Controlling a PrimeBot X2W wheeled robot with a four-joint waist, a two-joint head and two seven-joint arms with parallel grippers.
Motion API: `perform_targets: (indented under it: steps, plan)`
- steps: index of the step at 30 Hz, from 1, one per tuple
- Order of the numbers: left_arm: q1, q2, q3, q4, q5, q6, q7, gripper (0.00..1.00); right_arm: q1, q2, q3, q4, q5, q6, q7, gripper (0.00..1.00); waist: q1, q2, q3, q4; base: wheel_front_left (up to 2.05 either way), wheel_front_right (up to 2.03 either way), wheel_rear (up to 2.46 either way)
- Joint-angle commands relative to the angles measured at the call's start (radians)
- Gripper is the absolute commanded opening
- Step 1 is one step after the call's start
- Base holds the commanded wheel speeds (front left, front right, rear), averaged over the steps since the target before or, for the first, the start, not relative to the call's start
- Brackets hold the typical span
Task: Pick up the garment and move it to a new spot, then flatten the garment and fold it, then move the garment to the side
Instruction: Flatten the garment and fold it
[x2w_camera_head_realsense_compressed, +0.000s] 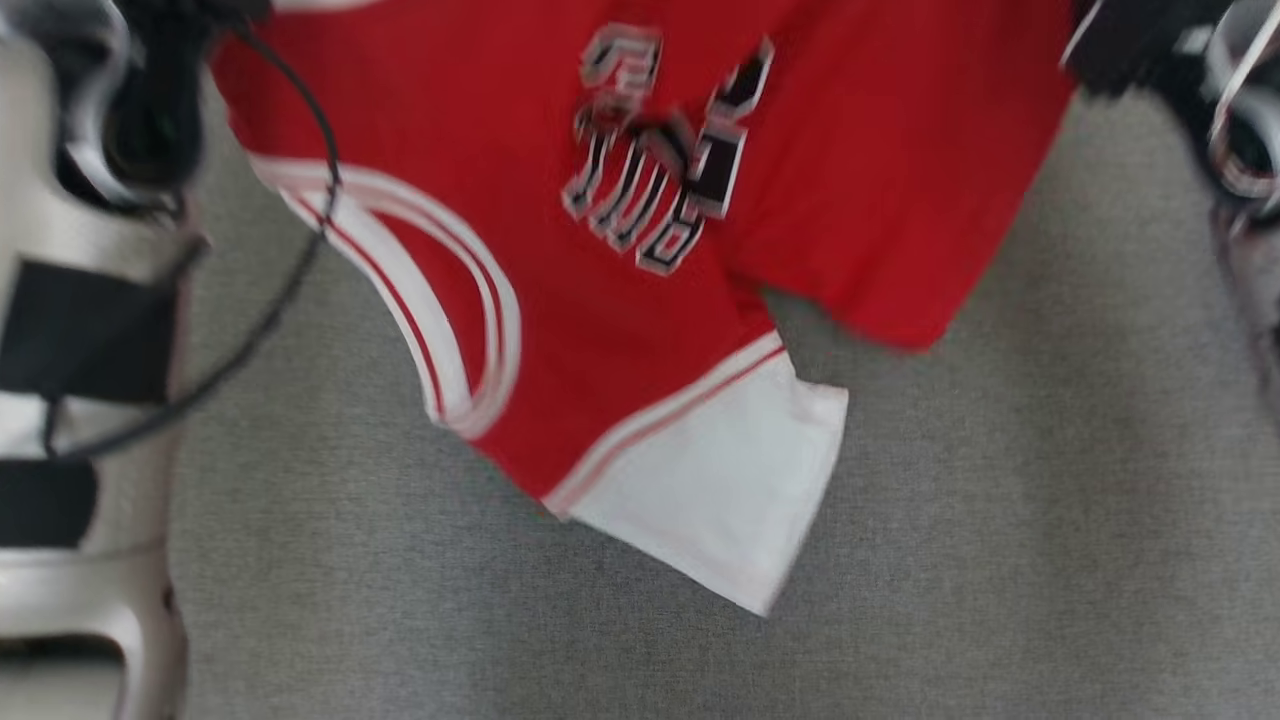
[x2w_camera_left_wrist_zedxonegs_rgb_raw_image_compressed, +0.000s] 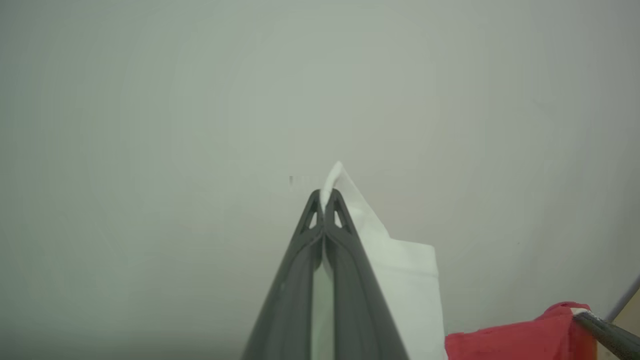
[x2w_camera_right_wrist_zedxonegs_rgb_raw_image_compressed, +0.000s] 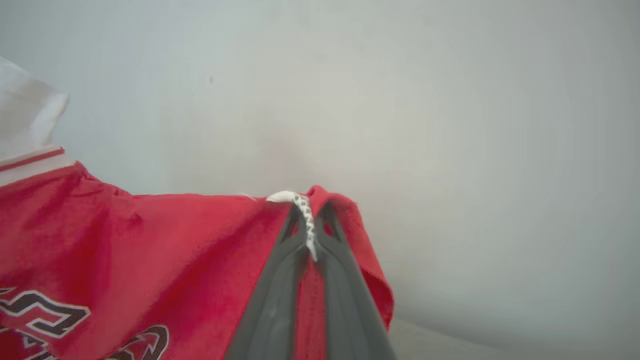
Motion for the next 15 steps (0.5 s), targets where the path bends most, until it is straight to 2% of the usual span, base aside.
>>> perform_targets:
  steps: [1,3,4,8,10,14,15]
  plan:
    - [-0.063,0.013,0.01,0.009,0.02,-0.005,-0.023,0.0,-0.063,-0.003,-0.003,0.029,-0.017,-0.002,-0.035,0.0,-0.0004,-0.0001,0.173,-0.04,0.0,0.0,0.0]
    - [-0.14,0.015,0.015,0.026,0.032,-0.002,-0.064,0.0,-0.16,0.003,-0.031,0.087,-0.042,-0.002,-0.115,0.0,-0.0004,-0.0001,0.187,-0.043,0.0,0.0,0.0]
    - [-0.21,0.02,0.021,0.041,0.057,0.001,-0.118,0.0,-0.238,0.006,-0.05,0.149,-0.091,-0.002,-0.205,0.0,-0.0004,-0.0001,0.188,-0.045,0.0,0.0,0.0]
    - [-0.342,0.016,0.057,0.047,0.084,0.019,-0.24,0.0,-0.367,0.027,-0.097,0.25,-0.172,-0.002,-0.334,0.0,-0.0004,-0.0001,0.182,-0.053,0.0,0.0,0.0]
    - [-0.367,0.011,0.064,0.042,0.09,0.018,-0.255,0.0,-0.395,0.026,-0.116,0.266,-0.195,-0.002,-0.362,0.0,-0.0004,-0.0001,0.18,-0.053,0.0,0.0,0.0]
    - [-0.437,0.001,0.09,-0.006,0.109,0.005,-0.282,0.0,-0.468,0.031,-0.19,0.308,-0.285,-0.003,-0.49,0.0,-0.0004,-0.0001,0.16,-0.047,0.0,0.0,0.0]
    - [-0.445,-0.021,0.149,-0.095,0.117,-0.001,-0.284,0.0,-0.487,0.041,-0.213,0.316,-0.332,-0.003,-0.537,0.0,-0.0004,-0.0001,0.157,-0.043,0.0,0.0,0.0]
